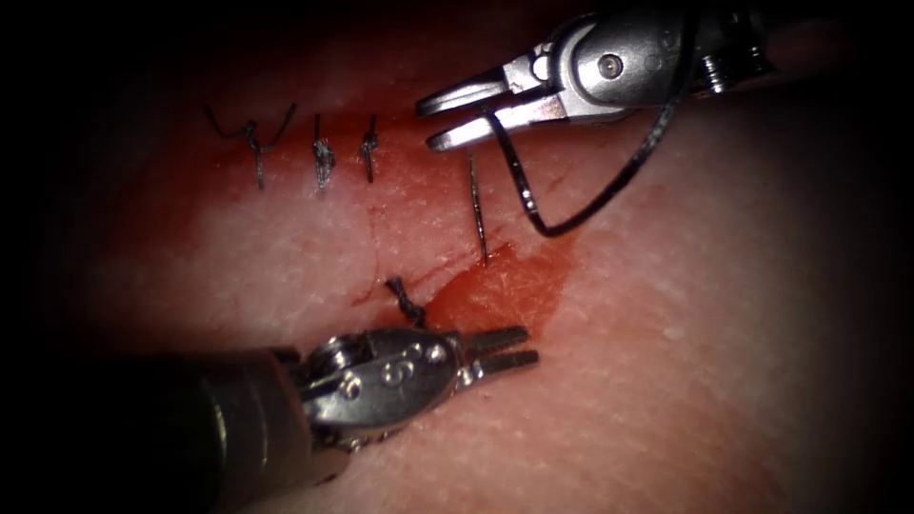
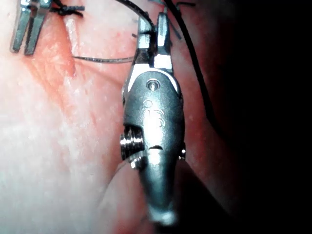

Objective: Wound Closure

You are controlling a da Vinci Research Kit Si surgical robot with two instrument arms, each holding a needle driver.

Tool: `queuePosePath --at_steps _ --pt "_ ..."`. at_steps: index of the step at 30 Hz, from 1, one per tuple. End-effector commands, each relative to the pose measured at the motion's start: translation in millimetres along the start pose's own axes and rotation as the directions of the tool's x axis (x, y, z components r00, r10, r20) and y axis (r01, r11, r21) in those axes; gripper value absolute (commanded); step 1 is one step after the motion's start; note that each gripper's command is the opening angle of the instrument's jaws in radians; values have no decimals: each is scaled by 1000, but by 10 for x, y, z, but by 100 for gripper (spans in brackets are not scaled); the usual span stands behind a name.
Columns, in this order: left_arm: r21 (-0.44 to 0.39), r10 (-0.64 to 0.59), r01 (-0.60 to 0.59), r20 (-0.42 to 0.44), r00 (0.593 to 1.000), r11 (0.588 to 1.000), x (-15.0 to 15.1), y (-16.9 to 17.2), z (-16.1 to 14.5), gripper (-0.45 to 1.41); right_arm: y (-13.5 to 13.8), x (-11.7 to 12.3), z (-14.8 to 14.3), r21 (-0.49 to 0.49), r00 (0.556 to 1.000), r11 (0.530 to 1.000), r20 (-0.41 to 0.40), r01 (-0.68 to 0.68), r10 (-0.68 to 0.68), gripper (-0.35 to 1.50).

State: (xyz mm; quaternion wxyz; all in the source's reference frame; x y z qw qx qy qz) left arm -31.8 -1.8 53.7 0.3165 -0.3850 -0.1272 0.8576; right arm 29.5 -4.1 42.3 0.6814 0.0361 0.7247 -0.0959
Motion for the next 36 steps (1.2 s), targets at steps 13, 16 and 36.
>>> queuePosePath --at_steps 13,16,36 --pt "-9 -4 4 21 1000 1000 -13 18 6 4 9 -16 32 2 999 999 -12 35 -35 -35" --pt "-9 -2 2 24 1000 1000 -15 19 4 4 7 -19 34 5 999 999 -9 46 -46 -35" --pt "-25 -22 23 28 999 999 1 21 -10 12 -21 -40 37 13 990 991 45 133 -133 -35"
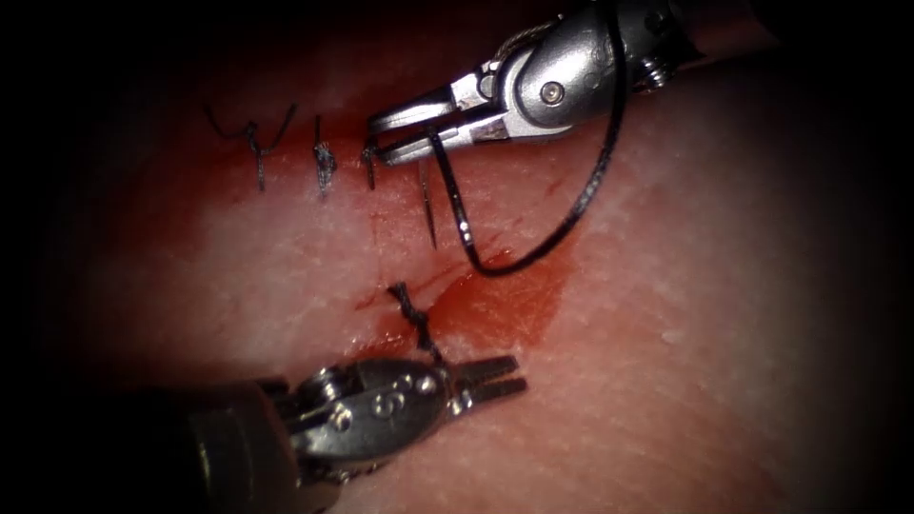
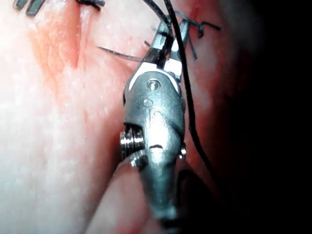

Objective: Wound Closure

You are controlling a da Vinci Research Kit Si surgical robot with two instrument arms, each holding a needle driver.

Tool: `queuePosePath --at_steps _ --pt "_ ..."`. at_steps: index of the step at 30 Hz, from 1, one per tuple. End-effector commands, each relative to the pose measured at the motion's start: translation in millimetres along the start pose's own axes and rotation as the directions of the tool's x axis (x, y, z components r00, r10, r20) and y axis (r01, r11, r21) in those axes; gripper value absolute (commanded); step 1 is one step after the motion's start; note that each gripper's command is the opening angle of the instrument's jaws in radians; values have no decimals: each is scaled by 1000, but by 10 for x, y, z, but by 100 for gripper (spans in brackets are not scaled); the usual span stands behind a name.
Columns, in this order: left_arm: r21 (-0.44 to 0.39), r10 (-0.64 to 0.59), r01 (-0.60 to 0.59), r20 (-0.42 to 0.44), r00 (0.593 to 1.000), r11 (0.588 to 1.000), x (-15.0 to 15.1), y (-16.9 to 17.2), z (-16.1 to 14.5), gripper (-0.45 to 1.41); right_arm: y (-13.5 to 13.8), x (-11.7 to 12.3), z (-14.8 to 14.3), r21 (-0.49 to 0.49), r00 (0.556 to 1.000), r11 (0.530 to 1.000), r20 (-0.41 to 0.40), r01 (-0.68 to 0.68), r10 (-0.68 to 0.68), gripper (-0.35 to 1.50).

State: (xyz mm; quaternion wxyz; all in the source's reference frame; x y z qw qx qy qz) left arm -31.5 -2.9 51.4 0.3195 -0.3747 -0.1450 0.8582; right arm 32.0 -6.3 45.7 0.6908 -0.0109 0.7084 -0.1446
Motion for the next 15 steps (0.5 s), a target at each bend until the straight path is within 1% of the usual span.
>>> queuePosePath --at_steps 1,3,4,8,9,10,11,15 --pt "1 -3 3 4 1000 1000 -2 2 7 15 -4 -7 10 2 1000 1000 -2 5 -5 -35" --pt "6 -5 5 2 1000 1000 0 1 6 17 -7 -8 11 4 1000 1000 -2 9 -9 -35" --pt "23 -14 15 -7 1000 1000 6 -2 2 19 -18 -10 10 14 1000 1000 -6 19 -19 -35" --pt "43 -31 31 -6 1000 999 11 -7 1 17 -34 -10 1 28 999 999 -5 34 -33 -35" --pt "43 -31 31 -6 1000 999 11 -7 1 17 -34 -10 1 28 999 999 -5 34 -33 -35" --pt "53 -37 37 -5 999 998 12 -8 3 17 -39 -9 -9 28 1000 999 2 25 -25 -35" --pt "56 -39 40 -5 999 998 13 -8 3 17 -38 -9 -11 28 1000 999 4 19 -19 -35" --pt "65 -34 34 -3 999 997 14 -9 6 15 -36 -7 -14 28 1000 1000 2 10 -10 -35"
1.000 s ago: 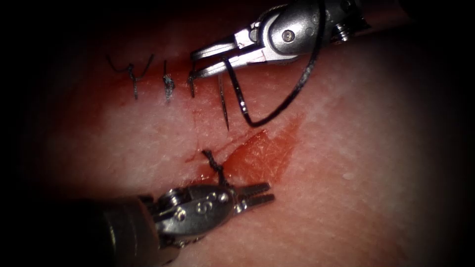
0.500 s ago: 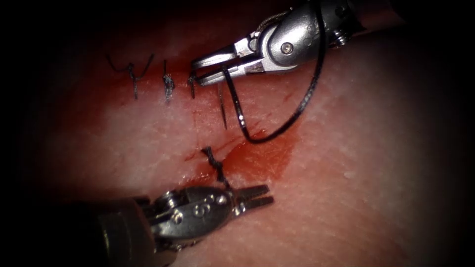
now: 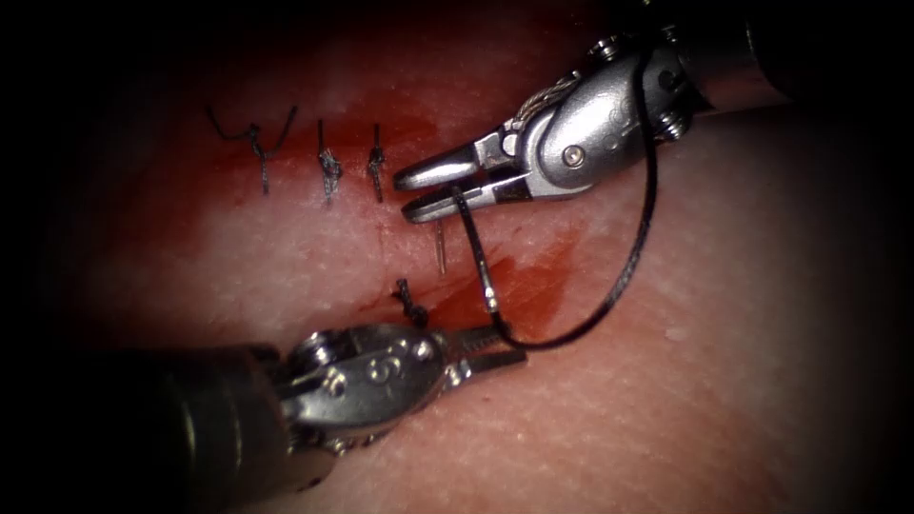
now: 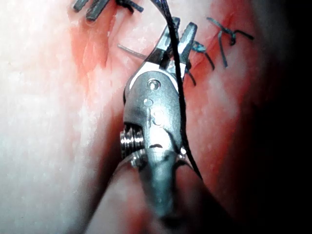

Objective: Wound Closure

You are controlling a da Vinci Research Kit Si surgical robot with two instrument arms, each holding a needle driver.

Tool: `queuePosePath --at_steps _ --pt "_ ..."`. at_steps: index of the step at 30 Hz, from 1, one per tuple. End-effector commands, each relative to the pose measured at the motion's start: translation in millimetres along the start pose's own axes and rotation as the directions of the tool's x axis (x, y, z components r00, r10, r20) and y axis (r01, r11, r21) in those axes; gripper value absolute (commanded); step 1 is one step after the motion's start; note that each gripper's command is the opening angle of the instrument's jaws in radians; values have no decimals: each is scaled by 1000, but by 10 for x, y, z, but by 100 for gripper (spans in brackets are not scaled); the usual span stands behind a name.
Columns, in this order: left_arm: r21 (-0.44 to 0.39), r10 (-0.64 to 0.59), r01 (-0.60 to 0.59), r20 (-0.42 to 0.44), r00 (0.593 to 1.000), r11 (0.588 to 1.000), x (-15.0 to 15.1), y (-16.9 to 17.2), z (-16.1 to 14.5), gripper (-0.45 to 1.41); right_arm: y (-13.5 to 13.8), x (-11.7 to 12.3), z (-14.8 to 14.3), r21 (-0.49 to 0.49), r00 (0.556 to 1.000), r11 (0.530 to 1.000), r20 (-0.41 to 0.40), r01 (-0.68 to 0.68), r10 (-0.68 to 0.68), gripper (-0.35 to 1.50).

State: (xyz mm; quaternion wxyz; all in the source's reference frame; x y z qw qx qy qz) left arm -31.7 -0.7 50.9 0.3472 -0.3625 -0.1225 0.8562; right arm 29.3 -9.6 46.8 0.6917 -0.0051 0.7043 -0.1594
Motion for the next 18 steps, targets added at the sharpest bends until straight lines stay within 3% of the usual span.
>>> queuePosePath --at_steps 1,18 --pt "2 0 0 2 1000 1000 -3 3 10 15 2 -5 8 -4 1000 1000 0 -2 2 -35" --pt "60 28 -30 32 999 998 -18 -2 17 9 -14 -14 19 25 997 997 -14 -75 76 -35"
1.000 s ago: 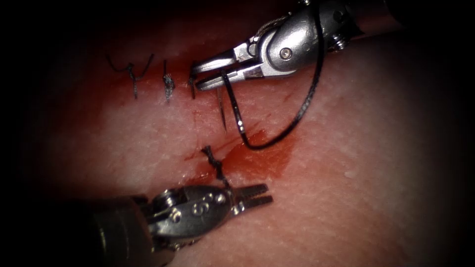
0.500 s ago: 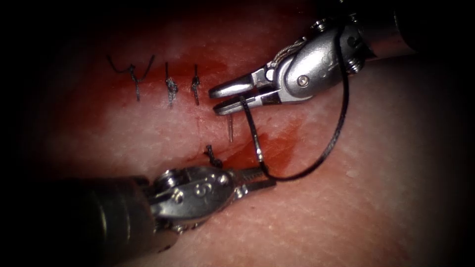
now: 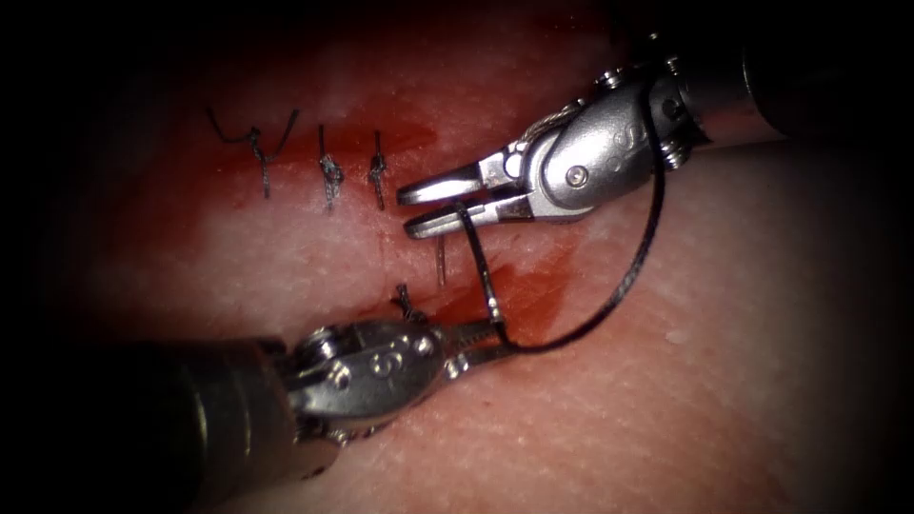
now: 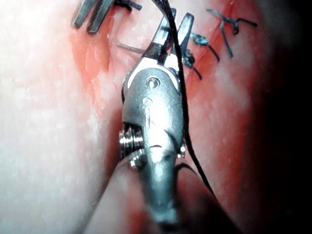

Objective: Wound Closure

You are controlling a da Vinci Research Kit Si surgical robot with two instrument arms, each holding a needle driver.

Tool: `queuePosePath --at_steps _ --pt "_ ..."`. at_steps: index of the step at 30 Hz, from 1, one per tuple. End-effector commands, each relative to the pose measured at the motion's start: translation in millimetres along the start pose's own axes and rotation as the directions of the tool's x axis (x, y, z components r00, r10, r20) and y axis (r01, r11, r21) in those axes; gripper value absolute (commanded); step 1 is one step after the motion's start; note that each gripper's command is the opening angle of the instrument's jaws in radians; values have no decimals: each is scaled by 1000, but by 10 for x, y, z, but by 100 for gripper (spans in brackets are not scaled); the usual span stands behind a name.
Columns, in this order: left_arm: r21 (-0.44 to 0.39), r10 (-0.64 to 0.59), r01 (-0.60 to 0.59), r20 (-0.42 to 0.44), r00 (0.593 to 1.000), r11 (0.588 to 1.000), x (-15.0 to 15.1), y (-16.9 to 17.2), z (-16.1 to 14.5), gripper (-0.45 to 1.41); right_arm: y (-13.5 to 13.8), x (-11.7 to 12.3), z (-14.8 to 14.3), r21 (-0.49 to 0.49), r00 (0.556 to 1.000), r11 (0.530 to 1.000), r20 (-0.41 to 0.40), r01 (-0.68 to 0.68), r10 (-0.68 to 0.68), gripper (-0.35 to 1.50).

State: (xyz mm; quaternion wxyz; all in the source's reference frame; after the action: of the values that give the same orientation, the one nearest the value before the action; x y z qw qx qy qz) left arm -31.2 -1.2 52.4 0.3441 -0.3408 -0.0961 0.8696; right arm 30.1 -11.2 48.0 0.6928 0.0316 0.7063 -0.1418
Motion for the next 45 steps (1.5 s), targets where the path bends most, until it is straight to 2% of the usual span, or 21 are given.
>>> queuePosePath --at_steps 1,9,11,17,20,21,24,29,31,34,37,40,42,43,45 --pt "-1 0 0 2 1000 1000 -4 5 9 9 3 -5 7 0 1000 1000 -2 1 -1 -35" --pt "18 32 -33 94 995 999 -27 7 28 7 31 -2 5 -13 998 998 -2 -65 65 -35" --pt "24 47 -52 155 987 998 -46 12 40 9 46 -1 11 -9 991 991 -14 -135 135 -35" --pt "0 60 -61 192 979 998 -65 19 45 10 54 -12 25 17 973 973 -23 -230 231 -35" --pt "-4 66 -67 200 978 998 -70 18 43 10 57 -17 31 49 963 962 -1 -269 269 -35" --pt "-7 71 -71 205 976 997 -73 16 41 10 63 -21 37 83 942 938 21 -336 336 -35" --pt "-9 72 -72 205 976 997 -75 16 40 12 71 -26 46 108 910 903 55 -415 411 -35" --pt "-8 71 -71 205 976 997 -75 19 37 12 78 -35 64 128 798 787 111 -603 593 -35" --pt "-8 70 -70 205 976 997 -75 19 37 12 78 -37 68 128 782 771 117 -623 612 -35" --pt "-8 70 -69 206 976 998 -75 20 36 12 72 -47 82 118 696 687 159 -717 700 -35" --pt "-12 69 -68 206 976 998 -74 21 32 12 62 -58 83 106 647 640 200 -761 736 -35" --pt "-14 70 -68 206 976 998 -74 20 31 12 57 -62 78 103 624 618 212 -779 752 -35" --pt "-15 70 -68 206 976 998 -74 19 30 12 48 -66 71 102 594 588 229 -803 771 -35" --pt "-15 70 -69 206 976 998 -74 19 30 10 43 -67 68 93 550 545 243 -833 799 -35" --pt "-15 70 -69 206 976 998 -74 19 30 10 34 -67 65 90 511 507 259 -858 820 -35"
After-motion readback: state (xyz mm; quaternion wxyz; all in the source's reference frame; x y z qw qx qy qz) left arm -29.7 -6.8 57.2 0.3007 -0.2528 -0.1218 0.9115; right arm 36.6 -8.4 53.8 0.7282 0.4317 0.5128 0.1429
